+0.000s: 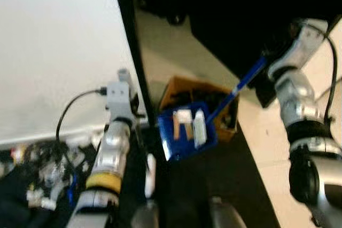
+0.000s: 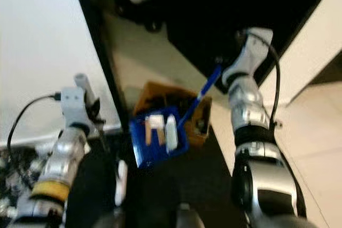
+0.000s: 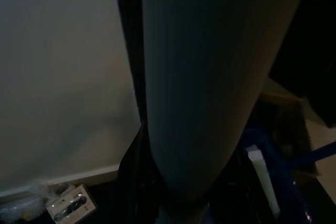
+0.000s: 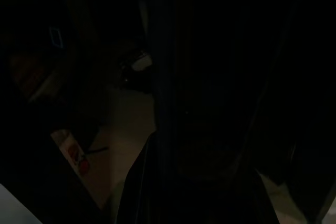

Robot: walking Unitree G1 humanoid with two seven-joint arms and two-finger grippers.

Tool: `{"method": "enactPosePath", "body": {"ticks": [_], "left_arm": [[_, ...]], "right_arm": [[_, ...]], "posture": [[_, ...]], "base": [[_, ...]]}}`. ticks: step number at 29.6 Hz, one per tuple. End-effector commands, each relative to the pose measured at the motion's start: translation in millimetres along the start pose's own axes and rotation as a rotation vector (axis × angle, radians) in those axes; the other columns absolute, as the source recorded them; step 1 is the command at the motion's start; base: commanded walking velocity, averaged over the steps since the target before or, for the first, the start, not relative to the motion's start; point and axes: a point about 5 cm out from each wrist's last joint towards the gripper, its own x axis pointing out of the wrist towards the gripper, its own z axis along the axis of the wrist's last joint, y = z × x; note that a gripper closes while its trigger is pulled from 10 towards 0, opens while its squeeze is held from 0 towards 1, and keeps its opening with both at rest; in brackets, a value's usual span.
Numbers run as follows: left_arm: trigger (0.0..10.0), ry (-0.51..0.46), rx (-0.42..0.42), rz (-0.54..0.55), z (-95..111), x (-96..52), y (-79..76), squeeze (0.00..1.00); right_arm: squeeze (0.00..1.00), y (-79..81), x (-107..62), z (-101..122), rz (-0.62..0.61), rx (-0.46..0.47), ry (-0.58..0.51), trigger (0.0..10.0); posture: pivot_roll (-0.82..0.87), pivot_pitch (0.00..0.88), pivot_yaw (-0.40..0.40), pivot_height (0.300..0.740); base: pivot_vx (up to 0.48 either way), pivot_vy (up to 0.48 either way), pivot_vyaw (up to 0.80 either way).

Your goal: Sweep floor

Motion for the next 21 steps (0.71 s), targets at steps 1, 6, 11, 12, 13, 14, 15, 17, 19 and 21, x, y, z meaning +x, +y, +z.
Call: {"method": "enactPosePath", "body": {"ticks": [1,6,11,12,13,14,15,17,19,21], "left_arm": [[10.0,0.0,-0.013,-0.003,0.5,-0.2,-2.3,0.0],[10.0,0.009,-0.017,-0.002,-0.5,-0.1,-1.8,0.0],[10.0,0.021,-0.006,-0.007,-1.9,-0.2,-2.4,0.0],[10.0,0.025,0.0,-0.009,-2.4,-0.3,-2.5,0.0],[10.0,0.028,0.003,-0.011,-2.7,-0.3,-2.6,0.0],[10.0,0.028,0.003,-0.011,-2.7,-0.3,-2.6,0.0],[10.0,0.032,0.008,-0.012,-3.1,-0.3,-2.5,0.0],[10.0,0.035,0.012,-0.014,-3.4,-0.2,-2.4,0.0],[10.0,0.037,0.016,-0.016,-3.5,-0.2,-2.3,0.0],[10.0,0.041,0.026,-0.021,-3.7,0.0,-2.1,0.0]], "right_arm": [[0.0,0.9,2.2,10.9,0.005,0.007,-0.044,10.0],[0.0,0.8,2.1,11.8,0.007,0.007,-0.043,10.0],[0.0,1.4,1.2,7.3,0.016,0.025,-0.014,10.0],[0.0,1.5,0.9,6.0,0.016,0.026,-0.005,10.0],[0.0,1.3,0.7,5.2,0.016,0.025,0.002,10.0],[0.0,1.3,0.7,5.2,0.016,0.025,0.002,10.0],[0.0,1.1,0.6,4.7,0.016,0.025,0.007,10.0],[0.0,0.7,0.5,4.3,0.015,0.024,0.012,10.0],[0.0,0.4,0.4,3.9,0.014,0.022,0.016,10.0],[0.0,0.0,-0.4,1.8,0.014,0.021,0.026,10.0]], "posture": [[-0.01,0.087,-0.029,0.74],[-0.01,0.087,-0.029,0.74],[-0.01,0.089,-0.031,0.74],[-0.01,0.089,-0.031,0.74],[-0.01,0.091,-0.03,0.74],[-0.01,0.091,-0.03,0.74],[-0.01,0.091,-0.029,0.74],[-0.01,0.091,-0.029,0.74],[-0.01,0.091,-0.029,0.74],[-0.01,0.091,-0.029,0.74]], "base": [[0.0,0.0,0.0],[0.0,0.0,0.0],[0.0,0.0,0.0],[0.0,0.0,0.0],[0.0,0.0,0.0],[0.0,0.0,0.0],[0.0,0.0,0.0],[0.0,0.141,0.0],[0.0,0.368,0.0],[0.0,0.48,0.0]]}}
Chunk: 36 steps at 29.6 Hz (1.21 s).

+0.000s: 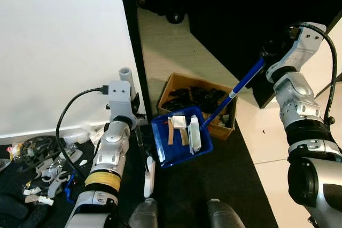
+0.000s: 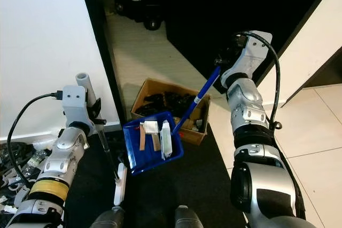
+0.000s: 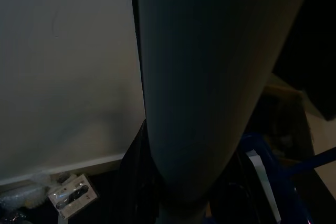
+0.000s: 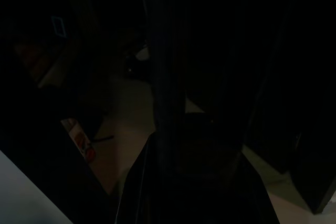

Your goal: Sweep floor

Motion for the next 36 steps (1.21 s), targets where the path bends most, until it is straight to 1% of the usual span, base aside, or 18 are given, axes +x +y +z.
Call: {"method": "enactPosePath", "body": {"ticks": [1,3,5,6,7,10,14,22,27,36], "left_arm": [[10.0,0.006,0.023,-0.014,-0.3,0.0,-0.8,0.0],[10.0,0.007,0.026,-0.015,-0.2,0.1,-0.7,0.0],[10.0,0.005,0.029,-0.016,0.1,0.1,-0.4,0.0],[10.0,0.002,0.031,-0.017,0.5,0.1,-0.2,0.0],[10.0,-0.001,0.033,-0.017,1.0,0.1,0.0,0.0],[10.0,-0.002,0.034,-0.017,1.1,0.0,-0.2,0.0],[10.0,-0.004,0.035,-0.02,1.6,0.0,0.0,0.0],[10.0,-0.012,0.034,-0.03,2.7,0.4,-1.6,0.0],[10.0,-0.011,0.066,-0.038,2.9,0.8,-2.5,0.0],[10.0,-0.003,0.083,-0.039,1.9,1.1,-4.2,0.0]], "right_arm": [[0.0,-1.4,-0.7,4.4,0.003,0.01,-0.02,10.0],[0.0,-1.5,-1.4,2.9,0.002,0.01,-0.015,10.0],[0.0,-1.0,-2.3,0.6,0.002,0.013,-0.007,10.0],[0.0,-0.6,-3.6,-2.2,0.002,0.016,0.001,10.0],[0.0,-0.8,-7.5,-10.1,-0.002,0.023,0.021,10.0],[0.0,-1.4,-9.4,-13.6,-0.006,0.024,0.03,10.0],[0.0,-5.3,-16.2,-25.1,-0.026,0.03,0.059,10.0],[0.0,-11.7,-20.7,-31.8,-0.048,0.023,0.079,10.0],[0.0,-13.3,-23.4,-34.7,-0.054,0.019,0.088,10.0],[0.0,-14.8,-24.9,-36.6,-0.06,0.013,0.095,10.0]], "posture": [[-0.01,0.091,-0.029,0.74],[-0.01,0.091,-0.029,0.74],[-0.01,0.091,-0.027,0.74],[-0.01,0.091,-0.027,0.74],[-0.01,0.092,-0.025,0.74],[-0.01,0.092,-0.025,0.74],[0.0,0.095,-0.019,0.74],[0.0,0.093,-0.016,0.74],[0.0,0.092,-0.013,0.74],[-0.01,0.089,-0.012,0.74]], "base": [[0.0,0.48,0.0],[0.0,0.478,0.0],[0.0,0.0,0.0],[0.0,0.0,0.0],[0.0,0.0,0.0],[0.0,0.0,0.0],[0.0,0.0,0.0],[0.0,0.0,0.0],[0.0,0.0,0.0],[0.0,-0.48,0.0]]}}
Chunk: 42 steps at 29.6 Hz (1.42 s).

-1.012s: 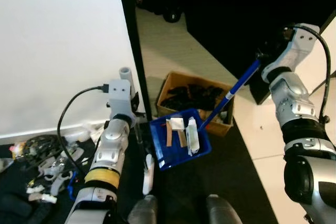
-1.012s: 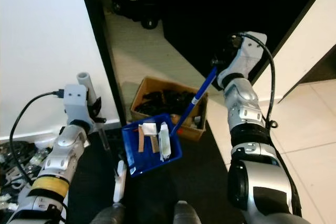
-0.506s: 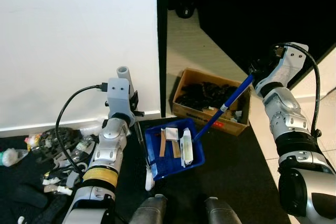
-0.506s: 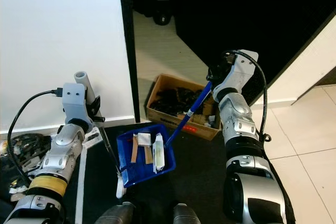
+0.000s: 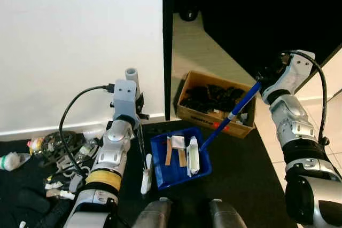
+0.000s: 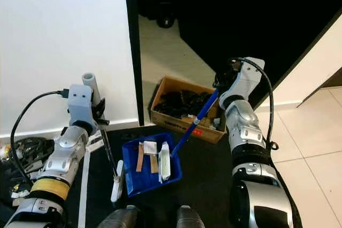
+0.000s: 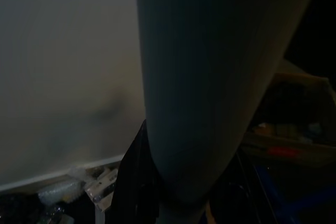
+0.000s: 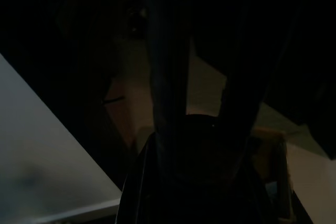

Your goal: Sweep floor

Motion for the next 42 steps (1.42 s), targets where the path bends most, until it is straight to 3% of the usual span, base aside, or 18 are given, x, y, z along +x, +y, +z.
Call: {"method": "enactPosePath", "body": {"ticks": [1,6,9,20,30,42], "left_arm": [[10.0,0.003,0.023,-0.003,-1.1,-0.7,1.7,0.0],[10.0,0.001,0.012,-0.001,-1.2,-0.8,1.7,0.0],[10.0,-0.005,-0.023,0.014,-0.7,-0.7,3.1,0.0],[10.0,0.011,-0.007,0.033,-4.4,-1.0,5.7,0.0],[10.0,0.017,0.021,0.035,-7.3,-2.9,8.7,0.0],[10.0,0.031,0.059,0.063,-15.9,-7.3,13.5,0.0]], "right_arm": [[0.0,-2.1,-0.2,8.2,-0.002,-0.001,-0.034,10.0],[0.0,-1.9,0.1,8.9,-0.001,-0.006,-0.037,10.0],[0.0,-1.4,0.7,10.5,0.001,-0.009,-0.042,10.0],[0.0,0.8,1.9,12.1,0.009,-0.008,-0.047,10.0],[0.0,-0.5,-1.1,1.8,0.006,-0.027,-0.02,10.0],[0.0,-10.4,-18.5,-30.9,-0.016,-0.139,0.03,10.0]], "posture": [[-0.01,0.089,-0.012,0.74],[-0.01,0.083,-0.011,0.74],[-0.01,0.083,-0.011,0.74],[-0.01,0.088,-0.016,0.74],[-0.01,0.091,-0.017,0.74],[-0.01,0.091,-0.016,0.74]], "base": [[0.0,-0.48,0.0],[0.0,-0.48,0.0],[0.0,0.0,0.0],[0.0,0.0,0.0],[0.0,0.0,0.0],[0.0,0.0,0.0]]}}
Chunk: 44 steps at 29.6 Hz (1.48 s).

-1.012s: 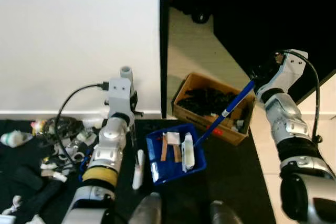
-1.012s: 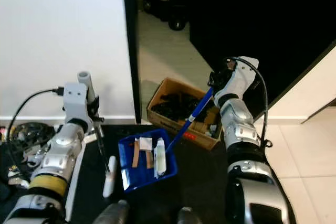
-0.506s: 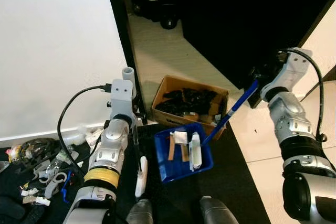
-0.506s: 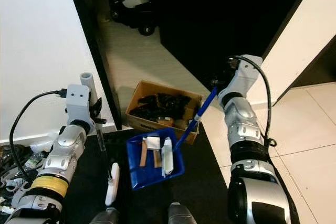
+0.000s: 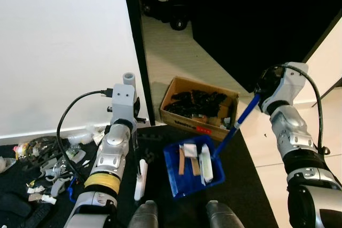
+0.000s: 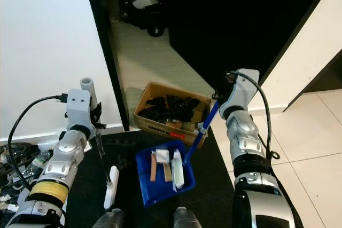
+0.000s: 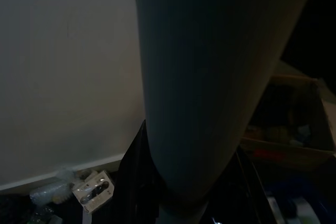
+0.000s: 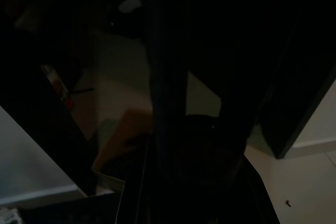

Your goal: Sweep floor

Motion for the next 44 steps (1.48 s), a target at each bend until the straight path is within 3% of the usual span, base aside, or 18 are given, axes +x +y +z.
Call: {"method": "enactPosePath", "body": {"ticks": [1,7,27,44], "left_arm": [[10.0,0.0,0.028,0.016,-3.3,-2.5,6.3,0.0],[10.0,0.021,-0.002,0.034,-8.0,-3.4,7.3,0.0],[10.0,0.031,0.026,0.053,-16.9,-9.5,13.2,0.0],[10.0,0.014,0.034,0.053,-15.1,-8.9,13.9,0.0]], "right_arm": [[0.0,1.1,-2.0,-1.6,-0.001,-0.01,-0.028,10.0],[0.0,2.7,-7.4,-13.0,-0.009,-0.002,-0.035,10.0],[0.0,-3.4,-19.0,-33.1,-0.055,0.009,-0.025,10.0],[0.0,-13.0,-20.8,-36.2,-0.12,0.064,-0.019,10.0]], "posture": [[-0.01,0.091,-0.016,0.74],[0.0,0.091,-0.019,0.74],[0.0,0.097,-0.01,0.74],[0.0,0.084,-0.005,0.74]], "base": [[0.0,0.0,0.0],[0.0,0.0,0.0],[0.0,0.0,0.0],[0.0,0.0,0.0]]}}
